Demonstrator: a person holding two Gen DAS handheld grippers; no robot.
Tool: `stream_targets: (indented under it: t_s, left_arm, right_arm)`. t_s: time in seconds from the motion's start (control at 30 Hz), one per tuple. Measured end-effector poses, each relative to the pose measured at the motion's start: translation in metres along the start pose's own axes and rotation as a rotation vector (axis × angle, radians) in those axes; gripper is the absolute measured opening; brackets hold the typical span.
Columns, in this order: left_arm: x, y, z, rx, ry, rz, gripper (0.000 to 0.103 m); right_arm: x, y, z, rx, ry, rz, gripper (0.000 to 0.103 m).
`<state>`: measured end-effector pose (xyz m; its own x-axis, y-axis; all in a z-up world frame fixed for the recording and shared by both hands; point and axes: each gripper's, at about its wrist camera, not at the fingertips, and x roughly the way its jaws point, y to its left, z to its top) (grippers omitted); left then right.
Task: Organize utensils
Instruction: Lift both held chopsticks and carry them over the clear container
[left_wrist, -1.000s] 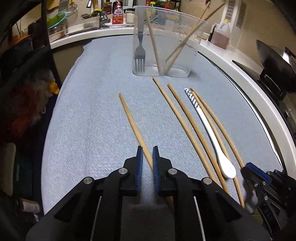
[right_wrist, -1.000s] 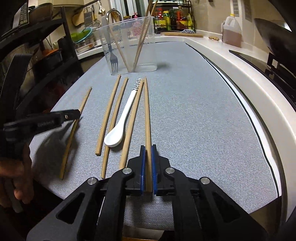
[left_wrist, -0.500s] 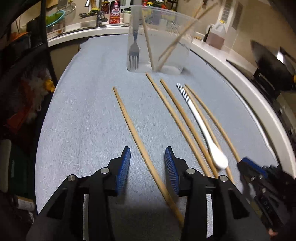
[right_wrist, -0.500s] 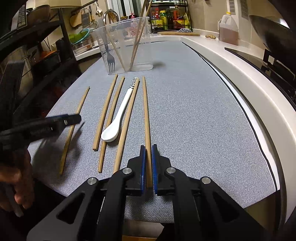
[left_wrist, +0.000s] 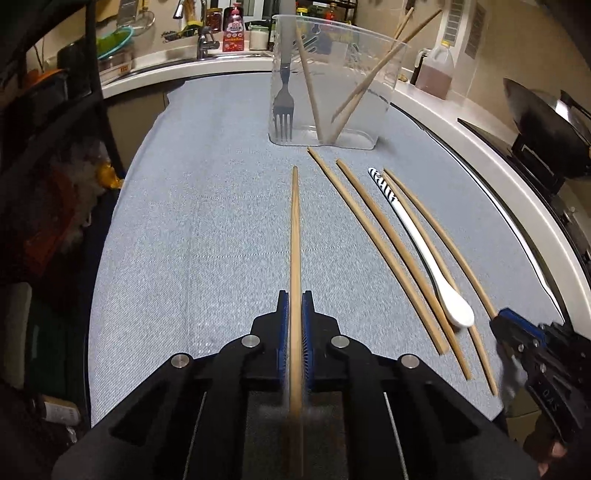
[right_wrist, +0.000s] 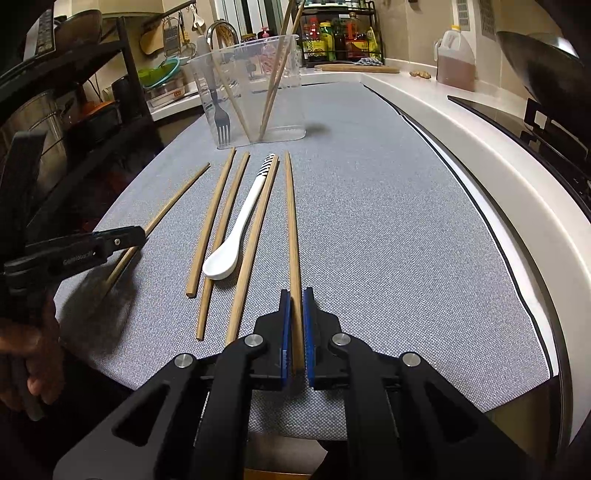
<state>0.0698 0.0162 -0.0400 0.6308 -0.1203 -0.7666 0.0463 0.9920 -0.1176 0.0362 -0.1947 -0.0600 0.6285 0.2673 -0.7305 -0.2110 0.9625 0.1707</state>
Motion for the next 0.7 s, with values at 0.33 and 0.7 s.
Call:
stream_targets:
  t_s: [0.33,0.7]
  left_arm:
    - [-0.028,0.01,-0.033,-0.026,-0.038,-0.016,0.008]
    - [-0.035,0.004,-0.039,-0.013,-0.071,-0.021,0.018]
  right_arm:
    - [-0.004,0.003,-0.007,-0.028,-0.022,-0.011,0.007]
    - [-0.005,0.003,-0.005,-0.035,-0.009,-0.021,0.007]
